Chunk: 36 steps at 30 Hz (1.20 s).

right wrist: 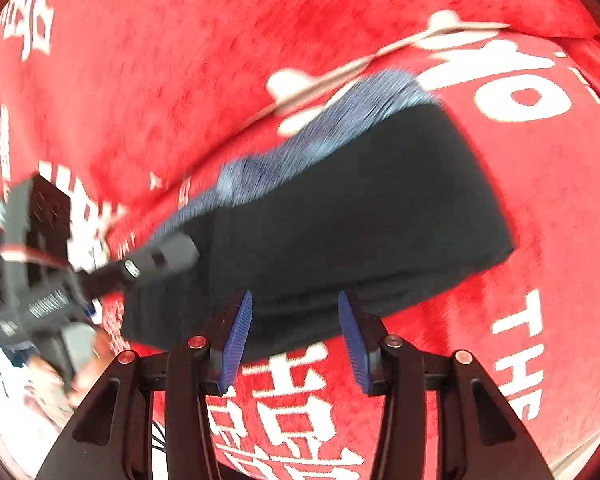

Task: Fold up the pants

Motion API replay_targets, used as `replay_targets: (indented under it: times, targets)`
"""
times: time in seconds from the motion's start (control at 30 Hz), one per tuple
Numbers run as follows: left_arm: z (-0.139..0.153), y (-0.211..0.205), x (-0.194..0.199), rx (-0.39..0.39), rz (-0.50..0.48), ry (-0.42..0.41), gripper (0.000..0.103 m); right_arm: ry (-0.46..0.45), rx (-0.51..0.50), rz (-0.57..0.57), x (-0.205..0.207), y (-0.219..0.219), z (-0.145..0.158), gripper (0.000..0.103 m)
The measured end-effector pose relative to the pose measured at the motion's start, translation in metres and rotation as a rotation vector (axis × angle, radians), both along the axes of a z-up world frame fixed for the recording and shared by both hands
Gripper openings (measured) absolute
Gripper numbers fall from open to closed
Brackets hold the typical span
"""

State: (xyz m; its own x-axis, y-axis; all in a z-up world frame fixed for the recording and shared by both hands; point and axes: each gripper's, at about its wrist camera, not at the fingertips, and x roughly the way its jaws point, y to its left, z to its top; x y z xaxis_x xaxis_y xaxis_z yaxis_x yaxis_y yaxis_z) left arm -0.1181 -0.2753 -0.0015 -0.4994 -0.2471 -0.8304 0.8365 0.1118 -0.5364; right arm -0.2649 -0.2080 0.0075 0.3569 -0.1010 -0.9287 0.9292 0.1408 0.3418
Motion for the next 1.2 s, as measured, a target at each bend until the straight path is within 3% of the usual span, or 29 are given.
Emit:
replay_targets:
  times: [0.07, 0.27, 0.3, 0.37, 0.4, 0.6, 0.8, 0.87, 1.03, 1.13, 1.2]
  targets:
    - [-0.006, -0.006, -0.01, 0.019, -0.024, 0.029, 0.065, -0.003, -0.011, -0.009, -0.008, -0.007, 0.007, 0.049]
    - [-0.016, -0.011, -0.024, 0.053, -0.049, 0.059, 0.064, -0.015, -0.004, -0.015, -0.018, -0.011, 0.014, 0.049]
    - [-0.019, -0.013, -0.026, 0.061, -0.045, 0.068, 0.061, -0.017, -0.001, -0.018, -0.019, -0.005, 0.014, 0.049]
    - [-0.021, -0.016, -0.029, 0.074, -0.049, 0.068, 0.012, -0.017, 0.004, -0.021, -0.012, -0.011, 0.011, 0.049]
    - [-0.021, -0.015, -0.029, 0.085, -0.046, 0.045, 0.005, -0.016, 0.001, -0.022, -0.015, -0.013, 0.011, 0.049]
    - [-0.013, 0.011, -0.016, 0.06, -0.032, -0.05, 0.005, -0.002, -0.03, 0.019, -0.021, -0.022, 0.03, 0.049]
    - [-0.027, 0.015, -0.014, 0.091, 0.003, -0.044, 0.005, 0.013, -0.06, 0.062, -0.015, -0.062, 0.035, 0.046]
    - [-0.028, 0.015, -0.014, 0.089, 0.008, -0.043, 0.005, 0.023, -0.068, 0.063, -0.011, -0.084, 0.026, 0.024]
    - [-0.027, 0.018, -0.009, 0.082, 0.043, -0.032, 0.005, 0.068, -0.009, 0.006, -0.003, -0.135, -0.029, 0.021]
    - [-0.02, 0.019, -0.004, 0.082, 0.087, -0.052, 0.005, 0.085, 0.001, -0.002, 0.004, -0.136, -0.05, 0.021]
    - [-0.014, 0.022, -0.001, 0.081, 0.104, -0.085, 0.017, 0.09, -0.001, 0.023, 0.014, -0.13, -0.047, 0.021]
